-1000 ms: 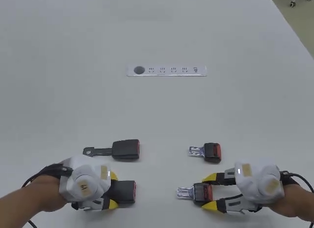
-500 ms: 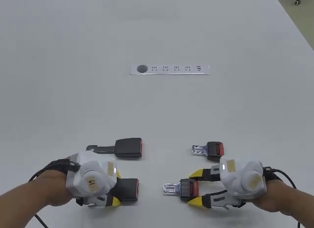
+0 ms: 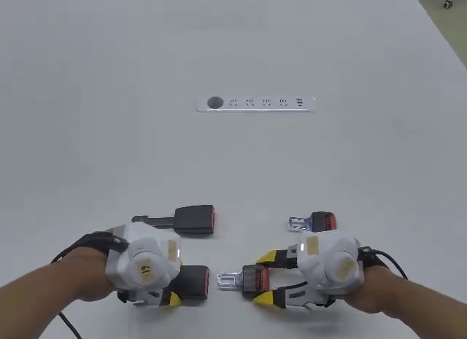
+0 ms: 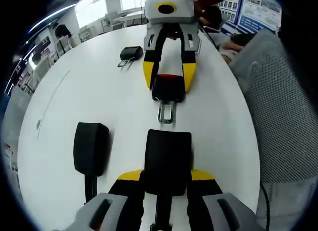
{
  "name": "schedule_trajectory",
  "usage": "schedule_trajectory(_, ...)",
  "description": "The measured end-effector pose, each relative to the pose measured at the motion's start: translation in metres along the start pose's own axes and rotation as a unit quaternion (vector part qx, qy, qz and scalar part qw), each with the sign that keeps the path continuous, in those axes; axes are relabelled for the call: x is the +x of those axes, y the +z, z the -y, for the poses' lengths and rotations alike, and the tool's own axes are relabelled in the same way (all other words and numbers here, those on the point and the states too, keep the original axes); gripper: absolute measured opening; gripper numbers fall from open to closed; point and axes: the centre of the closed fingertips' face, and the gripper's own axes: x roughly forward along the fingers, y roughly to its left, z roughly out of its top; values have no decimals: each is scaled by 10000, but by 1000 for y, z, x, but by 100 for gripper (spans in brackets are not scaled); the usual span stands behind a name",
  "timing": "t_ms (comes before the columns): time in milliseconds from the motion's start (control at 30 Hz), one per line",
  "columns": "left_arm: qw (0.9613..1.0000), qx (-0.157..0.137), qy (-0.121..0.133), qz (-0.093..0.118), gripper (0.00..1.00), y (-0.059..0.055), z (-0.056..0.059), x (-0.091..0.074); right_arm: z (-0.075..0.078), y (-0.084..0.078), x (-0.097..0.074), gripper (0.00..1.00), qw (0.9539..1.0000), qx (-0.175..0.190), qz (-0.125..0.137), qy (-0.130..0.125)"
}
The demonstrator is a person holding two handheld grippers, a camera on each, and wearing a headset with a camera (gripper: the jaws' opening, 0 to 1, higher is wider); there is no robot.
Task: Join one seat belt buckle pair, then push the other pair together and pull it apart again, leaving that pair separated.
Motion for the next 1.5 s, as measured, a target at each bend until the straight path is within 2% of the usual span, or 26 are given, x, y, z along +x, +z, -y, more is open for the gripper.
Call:
schedule_trajectory(267, 10000, -9, -12, -10, 34, 0, 0, 0, -4, 12, 15, 35, 9998, -148, 10, 137)
schedule_trajectory(433, 10000, -14, -20, -23, 34, 0, 1, 0, -7, 19, 23, 35, 9998, -100, 58, 134)
schedule_trajectory(500, 10000, -13, -27, -32, 34, -1, 1, 0, -6, 18, 21, 35, 9998, -112, 44, 134)
schedule_trajectory(800, 9999, 67, -37, -145, 34, -1, 0, 0, -7, 21, 25, 35, 10000, -17, -39, 12)
schedule_trajectory(1367, 9998, 142, -61, -92, 34, -1, 0, 0, -7, 29, 34, 35, 9998, 127, -22, -169)
schedule_trajectory(1433, 9998, 167, -68, -58, 34, -1, 0, 0, -7, 32, 37, 35, 9997, 159, -5, -170)
schedule_trajectory(1467, 9993, 315, -112, -138, 34, -4, 0, -1, -6, 35, 38, 35, 9996, 194, 62, -180)
schedule_trajectory(1500, 9997, 223, -102, -72, 34, -3, 0, 0, -7, 34, 37, 35, 9998, 144, 40, -161)
